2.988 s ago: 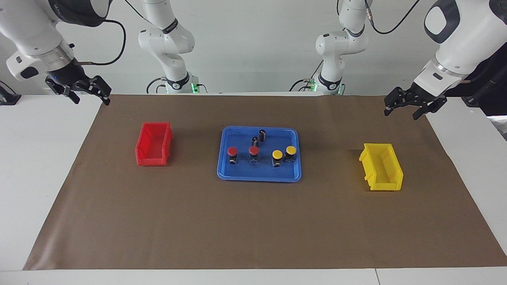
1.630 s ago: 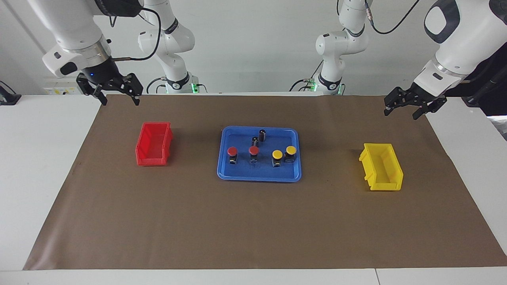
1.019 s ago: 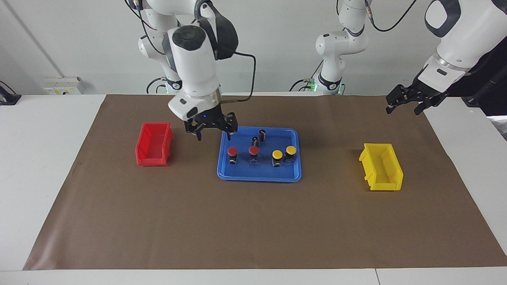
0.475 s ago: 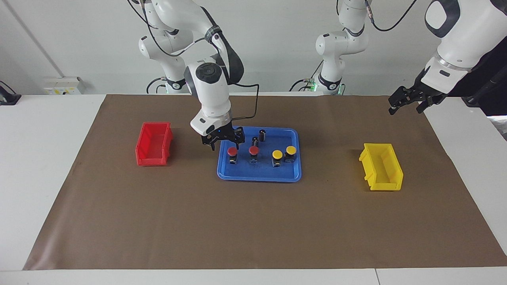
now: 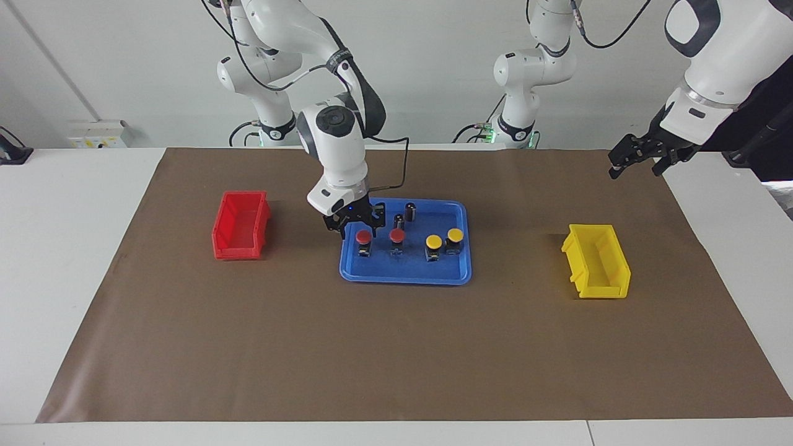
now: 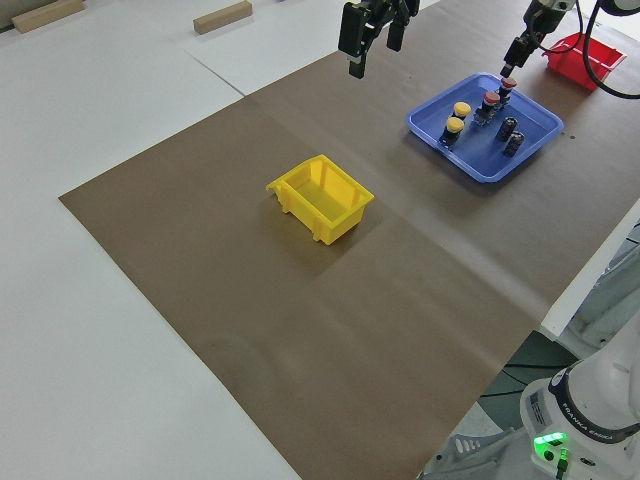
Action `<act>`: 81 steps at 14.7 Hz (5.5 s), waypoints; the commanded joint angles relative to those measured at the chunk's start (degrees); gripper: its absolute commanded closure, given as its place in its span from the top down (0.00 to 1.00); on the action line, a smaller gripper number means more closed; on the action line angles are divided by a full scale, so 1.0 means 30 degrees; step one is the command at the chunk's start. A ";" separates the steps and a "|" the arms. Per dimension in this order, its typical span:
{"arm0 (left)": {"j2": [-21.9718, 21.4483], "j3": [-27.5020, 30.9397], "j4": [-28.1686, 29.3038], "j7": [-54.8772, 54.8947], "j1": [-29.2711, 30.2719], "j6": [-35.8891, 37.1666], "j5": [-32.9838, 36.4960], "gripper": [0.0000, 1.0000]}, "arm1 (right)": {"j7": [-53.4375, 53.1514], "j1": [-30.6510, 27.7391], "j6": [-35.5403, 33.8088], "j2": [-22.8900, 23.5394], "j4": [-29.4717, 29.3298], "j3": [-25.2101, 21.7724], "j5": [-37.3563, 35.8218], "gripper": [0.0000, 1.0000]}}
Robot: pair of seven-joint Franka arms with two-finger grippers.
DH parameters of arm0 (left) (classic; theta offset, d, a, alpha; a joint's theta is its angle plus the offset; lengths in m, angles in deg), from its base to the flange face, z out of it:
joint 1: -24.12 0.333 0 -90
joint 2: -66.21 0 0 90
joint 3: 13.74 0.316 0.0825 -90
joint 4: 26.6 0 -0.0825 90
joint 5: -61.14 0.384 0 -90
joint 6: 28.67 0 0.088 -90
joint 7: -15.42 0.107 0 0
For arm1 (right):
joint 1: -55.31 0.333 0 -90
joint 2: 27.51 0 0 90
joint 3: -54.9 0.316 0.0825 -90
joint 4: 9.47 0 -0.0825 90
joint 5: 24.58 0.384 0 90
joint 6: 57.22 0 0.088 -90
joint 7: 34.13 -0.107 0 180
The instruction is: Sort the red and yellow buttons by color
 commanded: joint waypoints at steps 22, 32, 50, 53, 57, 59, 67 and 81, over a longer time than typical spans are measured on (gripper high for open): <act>-0.0676 0.3714 0.0724 -0.0368 -0.3533 -0.0098 0.0392 1.00 | 0.1975 -0.2057 -0.4915 -0.2075 -0.2180 -0.0250 0.0201 0.28; -0.1529 0.3216 0.6440 -0.8593 -0.9857 -0.7568 -0.0282 1.00 | 1.3264 -1.1030 -0.4778 -0.9319 0.6432 -0.0279 0.0201 0.28; 0.1580 0.3216 1.0509 -1.2176 -1.3965 -1.4044 -0.0399 0.79 | 1.3322 -1.0737 -0.0675 -0.7649 0.9804 -0.0221 -0.0971 0.28; 0.1346 0.3216 1.1096 -1.2088 -1.3936 -1.4598 -0.0399 0.77 | 1.2856 -1.0125 -0.0586 -0.7620 0.9833 -0.0191 -0.0971 0.32; 0.1375 0.3216 1.1098 -1.1971 -1.3906 -1.4982 -0.0399 0.74 | 1.2707 -1.0092 -0.0644 -0.7591 0.9775 -0.0220 -0.0971 0.52; 0.1404 0.3216 1.1127 -1.2000 -1.3877 -1.5215 -0.0399 0.73 | 1.2824 -1.0150 -0.1053 -0.7561 0.9513 -0.0220 -0.1291 0.56; 0.1814 0.3216 1.1127 -1.2000 -1.3877 -1.5744 -0.0399 0.46 | 1.3088 -1.0092 -0.6354 -0.7503 0.3717 -0.0132 -0.1589 0.61; -0.1817 0.3538 0.5448 -0.5863 -0.7799 -0.3595 -0.1718 0.01 | 0.5432 -0.5240 -0.9227 -0.2915 -0.5182 0.0014 0.0670 0.99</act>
